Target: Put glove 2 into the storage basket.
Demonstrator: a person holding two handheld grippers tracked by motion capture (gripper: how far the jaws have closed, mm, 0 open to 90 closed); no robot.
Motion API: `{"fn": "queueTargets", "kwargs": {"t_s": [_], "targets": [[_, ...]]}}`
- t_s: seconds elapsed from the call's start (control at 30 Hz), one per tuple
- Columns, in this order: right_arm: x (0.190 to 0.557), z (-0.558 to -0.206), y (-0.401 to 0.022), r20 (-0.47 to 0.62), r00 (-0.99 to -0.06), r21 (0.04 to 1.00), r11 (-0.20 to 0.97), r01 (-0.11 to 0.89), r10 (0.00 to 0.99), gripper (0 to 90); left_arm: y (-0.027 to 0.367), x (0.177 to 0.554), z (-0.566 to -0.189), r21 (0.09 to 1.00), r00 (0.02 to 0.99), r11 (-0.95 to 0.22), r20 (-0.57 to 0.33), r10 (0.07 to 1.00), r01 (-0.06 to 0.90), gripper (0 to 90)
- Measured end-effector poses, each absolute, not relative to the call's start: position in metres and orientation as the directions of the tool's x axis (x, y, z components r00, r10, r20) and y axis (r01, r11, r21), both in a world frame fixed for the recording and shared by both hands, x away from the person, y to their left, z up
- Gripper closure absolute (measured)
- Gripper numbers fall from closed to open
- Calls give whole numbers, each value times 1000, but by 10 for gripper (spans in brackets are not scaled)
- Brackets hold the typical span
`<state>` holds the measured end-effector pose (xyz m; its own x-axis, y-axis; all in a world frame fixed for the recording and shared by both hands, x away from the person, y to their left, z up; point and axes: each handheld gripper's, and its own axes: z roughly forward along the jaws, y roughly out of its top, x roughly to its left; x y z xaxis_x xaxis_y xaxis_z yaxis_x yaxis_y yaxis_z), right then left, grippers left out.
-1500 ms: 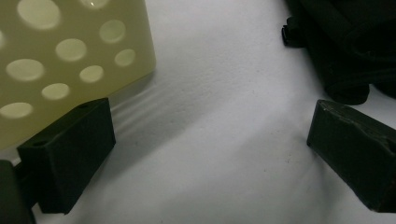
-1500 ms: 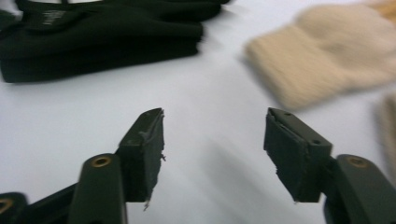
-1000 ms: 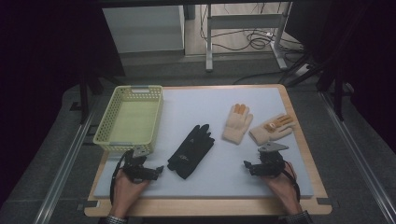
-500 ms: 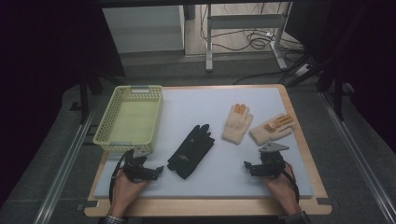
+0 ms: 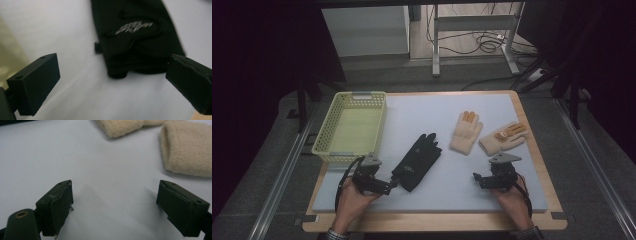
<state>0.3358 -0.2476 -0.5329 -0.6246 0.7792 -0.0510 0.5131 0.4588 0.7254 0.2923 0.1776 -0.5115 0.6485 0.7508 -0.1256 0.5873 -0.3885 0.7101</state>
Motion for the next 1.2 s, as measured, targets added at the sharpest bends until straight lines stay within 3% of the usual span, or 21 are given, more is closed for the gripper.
{"fn": "queueTargets", "kwargs": {"t_s": [0.27,0.7,0.83,1.03,1.2], "targets": [[336,-533,-248,-51,-625,726,459,513,779,135,137,315,-498,680,682,-454,-93,726,576,0],[336,-533,-248,-51,-625,726,459,513,779,135,83,345,-510,630,672,-503,-40,739,592,0],[336,-533,-248,-51,-625,726,458,513,779,135,80,355,-521,599,642,-520,12,766,609,0],[336,-533,-248,-50,-625,726,458,513,779,135,88,361,-532,577,649,-511,-45,759,638,0],[336,-533,-248,-51,-625,726,458,513,779,135,82,356,-534,568,674,-551,-8,739,612,0]]}}
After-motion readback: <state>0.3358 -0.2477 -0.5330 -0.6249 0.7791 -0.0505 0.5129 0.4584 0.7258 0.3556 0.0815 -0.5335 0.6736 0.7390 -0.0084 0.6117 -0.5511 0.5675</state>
